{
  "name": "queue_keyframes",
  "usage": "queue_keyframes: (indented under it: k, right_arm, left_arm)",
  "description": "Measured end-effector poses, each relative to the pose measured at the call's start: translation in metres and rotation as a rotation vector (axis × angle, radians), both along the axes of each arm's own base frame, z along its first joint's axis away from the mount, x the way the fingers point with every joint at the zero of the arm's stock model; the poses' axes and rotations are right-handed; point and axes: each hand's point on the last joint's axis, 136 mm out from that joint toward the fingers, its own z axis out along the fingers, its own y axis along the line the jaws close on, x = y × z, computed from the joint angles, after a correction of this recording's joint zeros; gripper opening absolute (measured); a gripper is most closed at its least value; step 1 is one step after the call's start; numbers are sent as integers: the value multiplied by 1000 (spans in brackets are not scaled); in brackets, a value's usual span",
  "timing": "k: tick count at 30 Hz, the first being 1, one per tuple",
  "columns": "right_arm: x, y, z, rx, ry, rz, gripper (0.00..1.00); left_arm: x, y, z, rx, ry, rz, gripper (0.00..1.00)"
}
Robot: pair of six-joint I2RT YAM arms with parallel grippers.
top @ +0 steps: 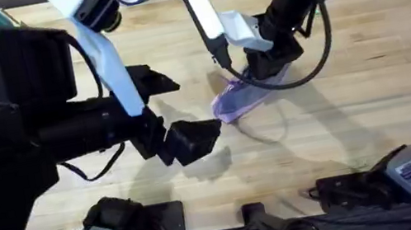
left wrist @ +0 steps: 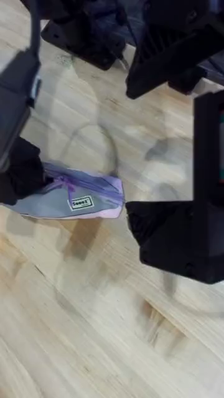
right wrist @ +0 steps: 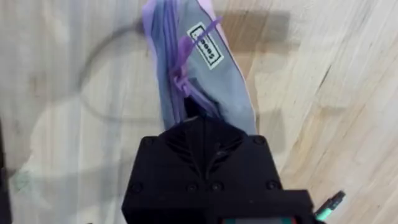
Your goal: Unzip the bag, pick up the pens from the table one at a time and place them inside, then zip the bag closed.
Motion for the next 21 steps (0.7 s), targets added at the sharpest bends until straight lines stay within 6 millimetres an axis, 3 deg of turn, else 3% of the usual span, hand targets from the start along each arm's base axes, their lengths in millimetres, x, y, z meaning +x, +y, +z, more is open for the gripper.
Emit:
queue_keyframes:
  k: [9, 21]
  right_arm:
    - [2, 2, -18, 13, -15, 1, 31]
    - [1, 2, -20, 13, -12, 1, 37]
  left_arm:
    - [0, 0, 0, 0, 0, 0, 992]
    - [0, 0, 0, 0, 0, 0, 993]
